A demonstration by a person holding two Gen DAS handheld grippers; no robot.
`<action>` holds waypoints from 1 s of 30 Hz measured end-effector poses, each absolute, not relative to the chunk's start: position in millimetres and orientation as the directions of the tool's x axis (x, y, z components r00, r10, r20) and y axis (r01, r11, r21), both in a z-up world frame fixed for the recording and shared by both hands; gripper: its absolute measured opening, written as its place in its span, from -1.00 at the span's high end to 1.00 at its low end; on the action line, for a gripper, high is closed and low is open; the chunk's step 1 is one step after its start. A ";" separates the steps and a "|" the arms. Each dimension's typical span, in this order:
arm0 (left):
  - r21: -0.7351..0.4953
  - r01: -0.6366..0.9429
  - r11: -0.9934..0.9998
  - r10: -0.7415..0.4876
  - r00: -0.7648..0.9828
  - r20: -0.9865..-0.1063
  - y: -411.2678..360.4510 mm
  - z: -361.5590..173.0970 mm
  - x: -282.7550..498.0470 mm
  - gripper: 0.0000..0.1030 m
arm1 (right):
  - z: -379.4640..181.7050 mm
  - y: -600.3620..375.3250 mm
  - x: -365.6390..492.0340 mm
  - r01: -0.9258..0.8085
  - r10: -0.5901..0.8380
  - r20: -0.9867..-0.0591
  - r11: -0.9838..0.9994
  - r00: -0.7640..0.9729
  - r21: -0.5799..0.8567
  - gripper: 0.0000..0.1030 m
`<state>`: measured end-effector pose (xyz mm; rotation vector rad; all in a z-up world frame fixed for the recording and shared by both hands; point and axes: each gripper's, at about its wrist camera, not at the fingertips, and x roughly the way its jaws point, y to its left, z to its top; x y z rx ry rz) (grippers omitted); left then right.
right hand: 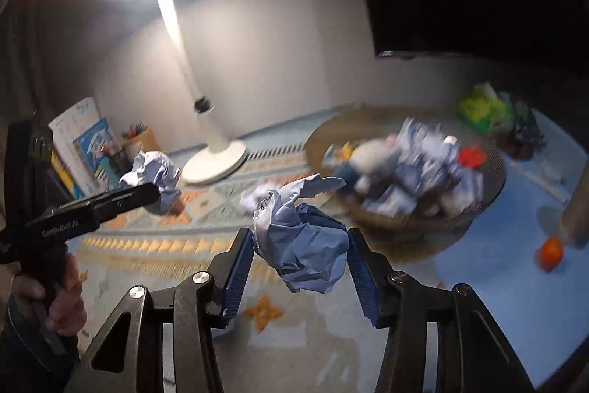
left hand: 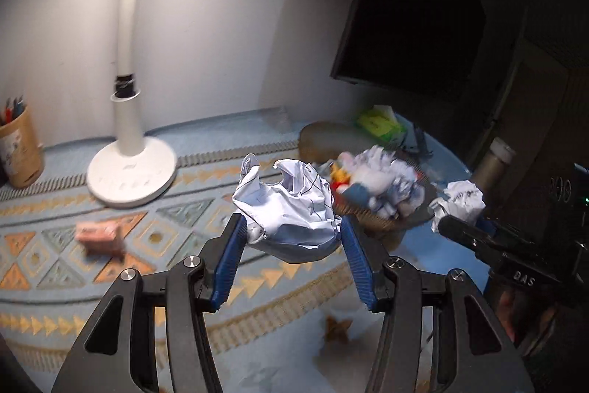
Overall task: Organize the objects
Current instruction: 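Carry both paper balls to the woven bowl and open both grippers, then return both tools over the rug toward the pink box and paper ball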
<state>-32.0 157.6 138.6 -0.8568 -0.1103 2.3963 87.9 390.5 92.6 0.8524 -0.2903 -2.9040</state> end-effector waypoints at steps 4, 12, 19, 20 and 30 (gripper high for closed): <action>-0.291 -0.544 -0.787 0.600 -0.566 -0.565 214.3 145.8 -83.5 0.02 | 118.0 441.3 33.1 -0.122 -0.028 -0.514 -0.959 -0.857 0.256 0.01; -0.331 -0.547 -0.769 0.616 -0.497 -0.611 279.5 115.0 -140.7 0.00 | 105.3 474.2 -55.1 -0.210 -0.001 -0.599 -0.936 -0.801 0.283 -0.01; -0.312 -0.557 -0.770 0.611 -0.500 -0.614 282.4 111.7 -142.4 -0.81 | 105.7 481.0 -68.8 -0.179 -0.037 -0.590 -0.936 -0.806 0.304 -0.35; -0.329 -0.556 -0.763 0.623 -0.498 -0.603 274.9 113.4 -138.0 -0.81 | 106.4 480.8 -63.4 -0.173 -0.045 -0.586 -0.935 -0.809 0.310 -0.35; -0.315 -0.471 -0.824 0.564 -0.628 -0.536 150.5 152.5 -59.9 -0.83 | 124.5 434.1 18.6 -0.023 -0.149 -0.537 -0.954 -0.830 0.299 -0.35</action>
